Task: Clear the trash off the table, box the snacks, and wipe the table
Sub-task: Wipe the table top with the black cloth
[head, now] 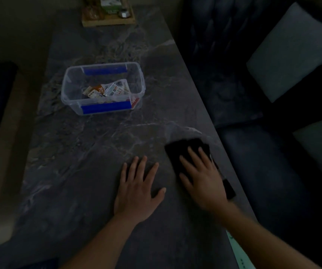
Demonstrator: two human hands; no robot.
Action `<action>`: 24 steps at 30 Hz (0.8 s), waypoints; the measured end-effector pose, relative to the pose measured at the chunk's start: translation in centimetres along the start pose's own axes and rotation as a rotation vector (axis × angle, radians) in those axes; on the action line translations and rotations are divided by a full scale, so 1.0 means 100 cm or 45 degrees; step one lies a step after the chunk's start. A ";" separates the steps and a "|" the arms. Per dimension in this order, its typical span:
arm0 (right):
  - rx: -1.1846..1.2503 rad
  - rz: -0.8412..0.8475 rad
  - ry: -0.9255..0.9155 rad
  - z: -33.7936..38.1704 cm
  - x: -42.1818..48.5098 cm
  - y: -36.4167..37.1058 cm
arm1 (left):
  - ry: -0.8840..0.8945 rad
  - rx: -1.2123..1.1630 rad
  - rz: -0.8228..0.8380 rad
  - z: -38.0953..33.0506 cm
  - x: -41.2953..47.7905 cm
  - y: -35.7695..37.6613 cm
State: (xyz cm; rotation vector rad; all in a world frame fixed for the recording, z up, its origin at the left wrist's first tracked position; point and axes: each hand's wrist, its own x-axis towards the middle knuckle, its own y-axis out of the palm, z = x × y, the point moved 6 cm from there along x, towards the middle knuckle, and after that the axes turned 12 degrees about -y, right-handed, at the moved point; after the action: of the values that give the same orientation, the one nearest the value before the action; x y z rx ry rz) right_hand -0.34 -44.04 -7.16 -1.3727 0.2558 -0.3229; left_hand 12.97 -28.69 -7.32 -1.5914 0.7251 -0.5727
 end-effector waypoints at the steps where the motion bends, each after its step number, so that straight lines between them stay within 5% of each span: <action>1: -0.003 0.017 -0.099 0.006 -0.026 0.003 | -0.003 -0.002 0.011 -0.001 0.001 -0.001; 4: -0.018 0.074 -0.118 -0.023 -0.022 0.001 | -0.003 -0.003 0.018 -0.001 0.000 -0.001; 9: 0.090 0.032 0.393 -0.055 0.114 -0.015 | 0.016 -0.057 -0.010 0.000 0.003 0.005; 15: -0.031 0.010 -0.168 0.042 -0.011 0.011 | 0.017 -0.374 0.083 0.012 0.002 -0.005; 18: -0.019 0.096 -0.291 0.025 -0.034 0.006 | 0.024 -0.511 0.050 0.036 0.010 -0.016; 20: -0.056 0.073 -0.143 -0.002 0.009 -0.005 | 0.019 -0.261 -0.093 0.064 0.011 -0.019; 24: 0.085 0.029 0.363 -0.019 0.115 -0.012 | -0.134 0.089 -0.059 0.103 0.011 -0.009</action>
State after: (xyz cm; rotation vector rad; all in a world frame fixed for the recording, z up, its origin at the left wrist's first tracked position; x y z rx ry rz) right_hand 9.53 -50.24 -6.25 -1.2555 0.4920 -0.5043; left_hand 21.29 -22.47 -7.98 -1.5641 0.5849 -0.5380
